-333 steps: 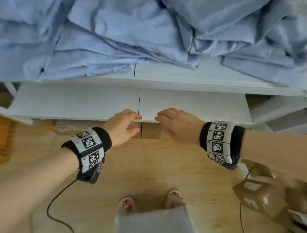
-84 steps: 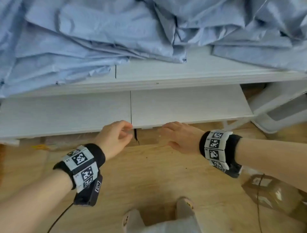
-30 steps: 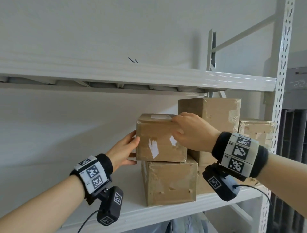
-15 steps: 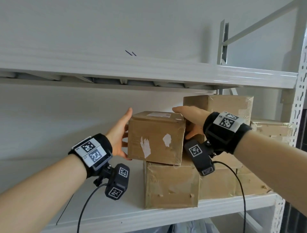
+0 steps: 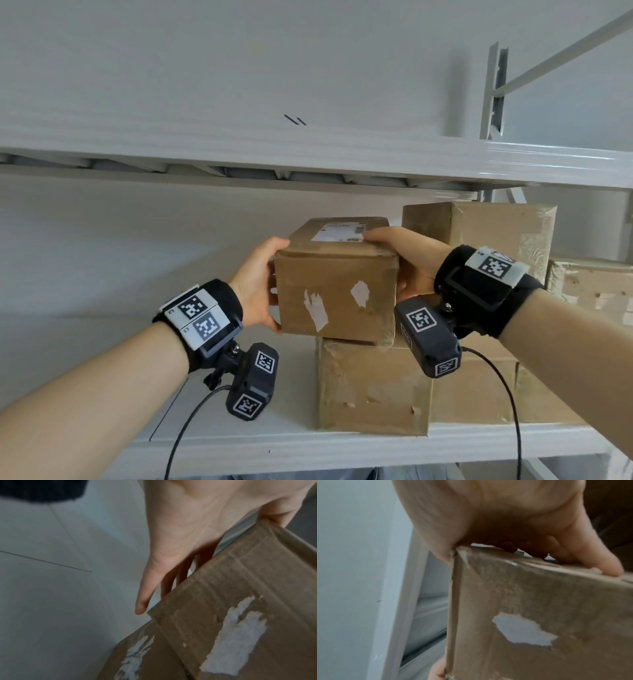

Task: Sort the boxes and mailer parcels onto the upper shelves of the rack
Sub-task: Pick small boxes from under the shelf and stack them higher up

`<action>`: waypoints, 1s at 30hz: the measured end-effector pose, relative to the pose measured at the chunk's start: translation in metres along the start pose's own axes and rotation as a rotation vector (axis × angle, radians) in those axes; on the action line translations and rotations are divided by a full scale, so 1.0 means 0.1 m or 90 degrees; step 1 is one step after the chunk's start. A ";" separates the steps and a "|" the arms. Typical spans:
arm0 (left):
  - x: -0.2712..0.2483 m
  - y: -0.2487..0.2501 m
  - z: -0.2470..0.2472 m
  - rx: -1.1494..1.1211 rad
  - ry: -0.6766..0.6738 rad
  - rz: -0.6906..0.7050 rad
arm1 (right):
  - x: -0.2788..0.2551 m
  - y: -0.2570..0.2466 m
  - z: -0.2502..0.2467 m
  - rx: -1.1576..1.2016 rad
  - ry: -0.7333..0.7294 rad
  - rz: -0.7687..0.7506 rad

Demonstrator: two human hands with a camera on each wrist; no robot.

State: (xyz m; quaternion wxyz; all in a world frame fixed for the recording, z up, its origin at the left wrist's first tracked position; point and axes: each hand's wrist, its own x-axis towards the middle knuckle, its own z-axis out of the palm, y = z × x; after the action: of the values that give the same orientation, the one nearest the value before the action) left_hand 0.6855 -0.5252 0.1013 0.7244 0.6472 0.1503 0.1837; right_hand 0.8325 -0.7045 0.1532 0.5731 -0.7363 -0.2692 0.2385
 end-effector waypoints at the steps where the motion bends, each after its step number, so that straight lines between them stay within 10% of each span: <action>1: -0.08 0.00 -0.05 -0.014 -0.002 0.016 | -0.06 -0.03 0.05 -0.031 0.002 -0.012; 17: -2.16 -0.77 -1.18 0.011 -0.031 -0.027 | -1.55 0.56 1.62 -0.150 -0.134 -0.165; 30: -3.33 -2.45 -1.29 0.206 0.118 -0.131 | -2.20 2.34 2.18 -0.165 -0.187 0.014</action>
State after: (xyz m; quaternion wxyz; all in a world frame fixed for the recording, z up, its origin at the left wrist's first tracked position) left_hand 0.3488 -0.5884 -0.1635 0.6089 0.7167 0.3092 0.1413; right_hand 0.5542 -0.7418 -0.1149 0.4253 -0.7640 -0.3706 0.3132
